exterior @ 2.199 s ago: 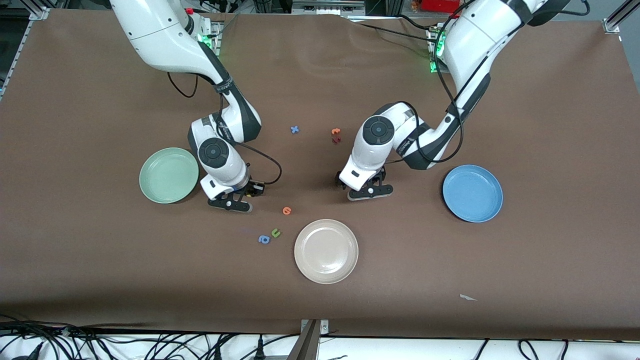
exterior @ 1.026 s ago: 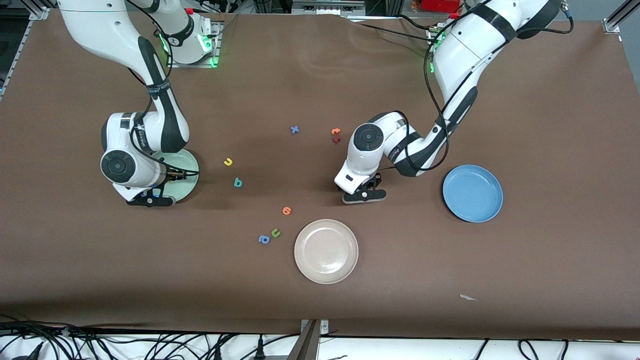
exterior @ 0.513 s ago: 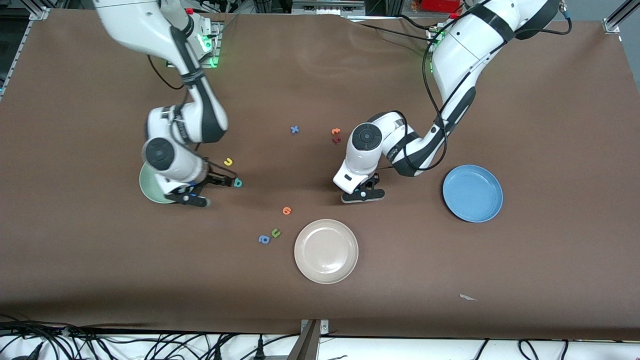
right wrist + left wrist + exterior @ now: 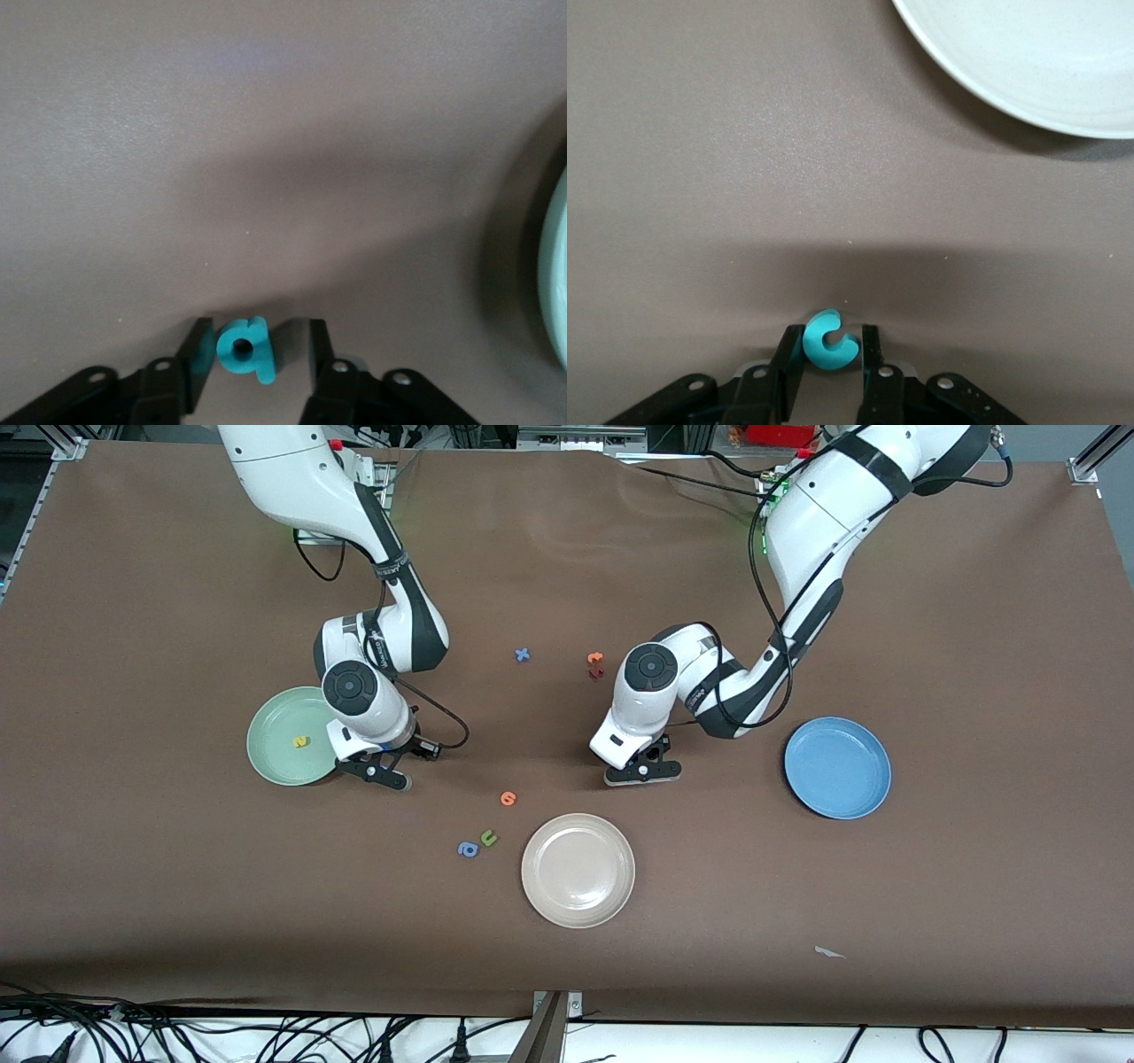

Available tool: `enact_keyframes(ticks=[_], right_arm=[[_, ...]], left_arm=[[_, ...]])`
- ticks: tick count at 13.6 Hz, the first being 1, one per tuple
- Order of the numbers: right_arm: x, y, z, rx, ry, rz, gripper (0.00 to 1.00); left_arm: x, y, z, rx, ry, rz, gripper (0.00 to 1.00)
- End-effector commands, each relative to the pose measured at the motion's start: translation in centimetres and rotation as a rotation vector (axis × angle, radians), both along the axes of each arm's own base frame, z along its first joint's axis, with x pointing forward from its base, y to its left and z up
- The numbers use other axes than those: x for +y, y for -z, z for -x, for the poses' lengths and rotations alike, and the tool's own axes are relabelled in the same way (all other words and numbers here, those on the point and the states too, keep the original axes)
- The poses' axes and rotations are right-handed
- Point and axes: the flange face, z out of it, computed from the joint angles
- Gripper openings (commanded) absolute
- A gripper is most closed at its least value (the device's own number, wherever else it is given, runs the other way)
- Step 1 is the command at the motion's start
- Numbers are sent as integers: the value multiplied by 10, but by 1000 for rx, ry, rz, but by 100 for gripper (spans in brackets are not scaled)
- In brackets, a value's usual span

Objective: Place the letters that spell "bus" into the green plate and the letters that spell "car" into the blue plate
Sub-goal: 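Grasp the teal b with the right gripper while the left gripper lifts the c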

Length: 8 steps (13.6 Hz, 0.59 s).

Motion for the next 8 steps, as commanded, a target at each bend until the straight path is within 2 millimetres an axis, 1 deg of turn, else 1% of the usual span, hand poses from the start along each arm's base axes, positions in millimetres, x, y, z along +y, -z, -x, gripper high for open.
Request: enact_keyframes(ticks=[1,4,6,7,8], right_arm=[[4,4,-1,-7,-6,-7,45],[4,2,-2,-10,-6,-10,45],[5,8,0,1,-9,-3,45],[10,10,4,5,-26,0,40],[11,13,6,10,-43,3,28]], left_arm=[[-4,1,-3,-34,3,-12,32],[-4,0,-4,-36,1,-12,31],[-3,-6,-9,-43,-3,-5,28],[0,-15,-19,-59,-12,-1,27],[1,-20,-22,-63,-15,-4,26]])
